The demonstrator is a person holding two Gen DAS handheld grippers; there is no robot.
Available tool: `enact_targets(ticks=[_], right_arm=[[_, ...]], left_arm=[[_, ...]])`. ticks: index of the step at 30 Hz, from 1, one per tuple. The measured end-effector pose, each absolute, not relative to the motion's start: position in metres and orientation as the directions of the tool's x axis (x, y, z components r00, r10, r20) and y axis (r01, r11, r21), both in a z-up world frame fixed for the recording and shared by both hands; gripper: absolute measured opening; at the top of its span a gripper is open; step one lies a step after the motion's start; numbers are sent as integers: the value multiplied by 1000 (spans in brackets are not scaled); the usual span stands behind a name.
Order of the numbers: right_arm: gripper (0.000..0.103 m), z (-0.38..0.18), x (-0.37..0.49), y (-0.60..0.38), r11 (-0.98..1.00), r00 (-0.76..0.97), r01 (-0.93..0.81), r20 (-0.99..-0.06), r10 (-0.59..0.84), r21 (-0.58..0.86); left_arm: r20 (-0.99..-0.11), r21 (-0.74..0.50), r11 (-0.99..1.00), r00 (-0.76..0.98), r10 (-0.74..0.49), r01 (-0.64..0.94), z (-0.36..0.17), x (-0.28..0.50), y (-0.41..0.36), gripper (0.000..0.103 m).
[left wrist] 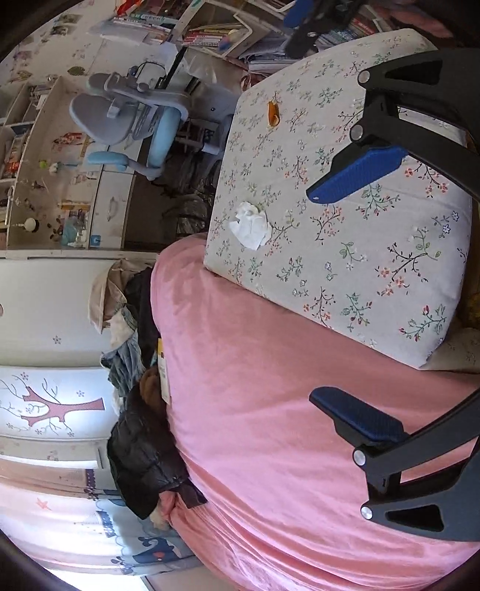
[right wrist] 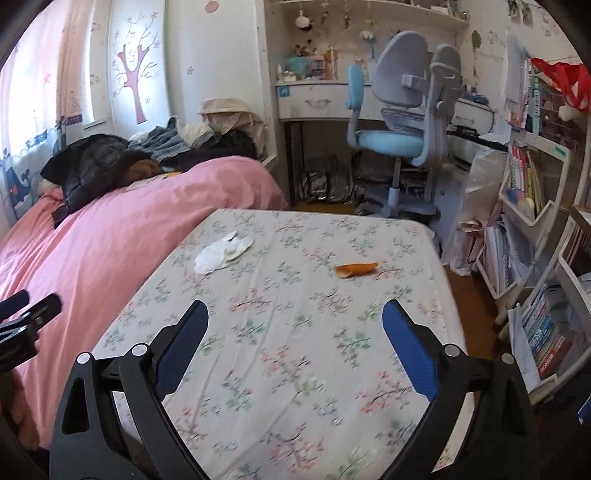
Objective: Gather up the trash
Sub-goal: 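Move both grippers back toward the table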
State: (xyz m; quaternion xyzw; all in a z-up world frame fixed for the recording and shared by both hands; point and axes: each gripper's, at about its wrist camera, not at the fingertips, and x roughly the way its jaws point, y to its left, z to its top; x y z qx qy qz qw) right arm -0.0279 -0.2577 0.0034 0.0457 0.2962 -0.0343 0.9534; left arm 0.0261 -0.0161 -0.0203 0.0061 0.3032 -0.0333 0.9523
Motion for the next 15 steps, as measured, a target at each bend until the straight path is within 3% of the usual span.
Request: enact_targets(ticks=[4, 15], right_arm=[[92, -15, -20, -279, 974, 777, 144, -629, -2, 175], [92, -26, -22, -300, 971, 744, 166, -668, -7, 175]], left_arm=[[-601, -13, 998, 797, -63, 69, -27, 27, -16, 95], [-659, 4, 998, 750, -49, 69, -42, 29, -23, 95]])
